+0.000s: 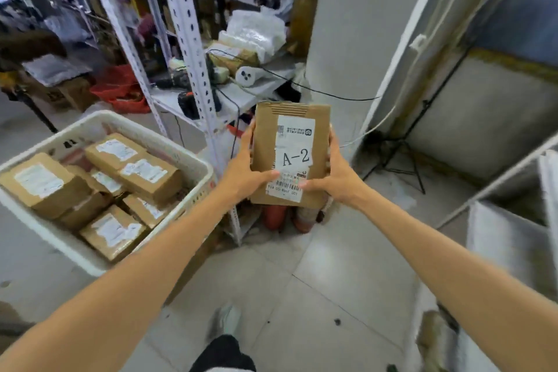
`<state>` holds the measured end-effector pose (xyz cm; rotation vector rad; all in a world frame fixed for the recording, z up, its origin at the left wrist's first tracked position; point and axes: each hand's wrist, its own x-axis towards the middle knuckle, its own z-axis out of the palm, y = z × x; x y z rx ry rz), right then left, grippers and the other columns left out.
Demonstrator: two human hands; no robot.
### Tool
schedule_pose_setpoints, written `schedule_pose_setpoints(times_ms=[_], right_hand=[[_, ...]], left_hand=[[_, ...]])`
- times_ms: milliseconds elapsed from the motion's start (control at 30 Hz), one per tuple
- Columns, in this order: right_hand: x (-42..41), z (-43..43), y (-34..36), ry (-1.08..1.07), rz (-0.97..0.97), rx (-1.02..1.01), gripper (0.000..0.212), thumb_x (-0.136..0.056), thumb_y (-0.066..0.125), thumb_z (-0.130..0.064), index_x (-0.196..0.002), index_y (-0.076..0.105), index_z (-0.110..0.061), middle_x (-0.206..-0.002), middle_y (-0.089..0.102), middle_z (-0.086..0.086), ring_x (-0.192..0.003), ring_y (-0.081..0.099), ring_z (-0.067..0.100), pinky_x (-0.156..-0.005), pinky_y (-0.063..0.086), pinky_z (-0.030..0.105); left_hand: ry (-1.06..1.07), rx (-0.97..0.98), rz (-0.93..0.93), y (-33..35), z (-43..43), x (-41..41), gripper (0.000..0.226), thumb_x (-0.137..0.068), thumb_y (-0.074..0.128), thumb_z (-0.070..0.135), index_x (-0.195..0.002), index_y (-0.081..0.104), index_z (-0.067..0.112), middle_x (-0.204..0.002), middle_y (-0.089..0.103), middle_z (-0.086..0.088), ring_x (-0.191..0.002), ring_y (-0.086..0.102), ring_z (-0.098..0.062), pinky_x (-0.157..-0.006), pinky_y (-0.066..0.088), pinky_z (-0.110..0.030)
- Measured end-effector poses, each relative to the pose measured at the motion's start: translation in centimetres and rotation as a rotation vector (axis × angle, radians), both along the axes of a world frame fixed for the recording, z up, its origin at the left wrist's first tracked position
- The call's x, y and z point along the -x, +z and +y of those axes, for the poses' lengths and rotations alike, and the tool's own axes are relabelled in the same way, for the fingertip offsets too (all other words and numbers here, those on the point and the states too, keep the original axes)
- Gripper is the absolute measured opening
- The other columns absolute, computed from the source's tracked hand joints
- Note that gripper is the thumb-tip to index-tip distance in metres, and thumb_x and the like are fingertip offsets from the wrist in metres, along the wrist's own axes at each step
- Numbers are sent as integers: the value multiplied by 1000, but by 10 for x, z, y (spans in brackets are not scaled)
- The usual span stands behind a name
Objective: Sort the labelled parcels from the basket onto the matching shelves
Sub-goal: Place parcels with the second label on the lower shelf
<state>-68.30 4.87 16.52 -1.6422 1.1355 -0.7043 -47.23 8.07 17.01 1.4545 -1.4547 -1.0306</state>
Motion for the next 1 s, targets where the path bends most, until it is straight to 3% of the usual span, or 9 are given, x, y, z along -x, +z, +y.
schedule_pose_setpoints(times_ms=[167, 267, 400, 467, 567, 667, 767, 867, 1000], right_hand=[[98, 18, 16, -318, -9, 31, 133, -69, 82, 2, -150, -17, -34, -136, 45, -5, -123, 50, 12, -99, 49, 31], [154, 46, 25, -535, 6, 34, 134, -69, 82, 0, -149, -19, -36, -138, 41, -8, -126, 47, 13, -103, 46, 43], [205, 95, 37, -838, 20, 41, 123, -72, 82, -4, -151, -8, -36, -140, 45, -6, -120, 50, 5, -101, 48, 42], [218, 117, 40, -960, 34, 48, 117, -73, 81, -6, -149, -1, -38, -137, 48, -7, -123, 51, 13, -100, 48, 47], [230, 154, 43, -1177, 61, 67, 123, -73, 81, -10, -150, -10, -39, -145, 42, 2, -129, 47, 22, -101, 46, 52], [237, 185, 47, -1356, 71, 81, 126, -73, 82, -9, -149, -14, -40, -143, 44, 5, -128, 48, 24, -101, 46, 52], [243, 206, 60, -1490, 106, 118, 128, -70, 84, -11, -149, -13, -41, -143, 41, -4, -129, 45, 22, -103, 44, 51], [245, 217, 79, -1583, 118, 150, 129, -69, 83, -5, -150, -12, -39, -134, 39, -13, -127, 45, 19, -104, 44, 48], [234, 225, 89, -1683, 131, 180, 129, -69, 82, -2, -151, -11, -34, -130, 35, -24, -125, 41, 9, -104, 44, 40]], left_hand=[[-315, 17, 26, 16, -49, 94, 108, -78, 77, 10, -151, 3, 40, -130, 51, 1, -115, 50, -9, -95, 42, -25], [-549, 9, 58, 23, -70, 164, 109, -76, 77, 5, -150, 5, 43, -123, 53, 2, -104, 55, -8, -82, 51, -18], [-823, -13, 92, 30, -70, 248, 115, -74, 80, 7, -148, 2, 48, -120, 57, 4, -110, 59, -17, -92, 53, -42], [-912, -41, 97, 32, -64, 279, 115, -76, 78, 6, -149, -2, 46, -116, 60, 1, -105, 63, -14, -90, 54, -39], [-1082, -107, 102, 36, -51, 325, 115, -77, 76, 4, -150, -6, 42, -120, 60, -4, -104, 64, -15, -89, 54, -42], [-1254, -127, 99, 49, -37, 361, 108, -77, 74, 0, -150, 7, 41, -124, 57, -6, -104, 65, -19, -86, 56, -45], [-1388, -124, 121, 66, -24, 387, 93, -78, 72, -3, -146, 22, 35, -123, 56, -6, -105, 64, -22, -84, 57, -46], [-1482, -110, 180, 81, -17, 405, 87, -77, 73, -3, -142, 27, 32, -118, 58, -7, -101, 64, -21, -76, 60, -34], [-1559, -153, 212, 91, -9, 418, 90, -78, 72, -3, -146, 20, 27, -103, 56, 9, -86, 63, -6, -61, 58, -21]])
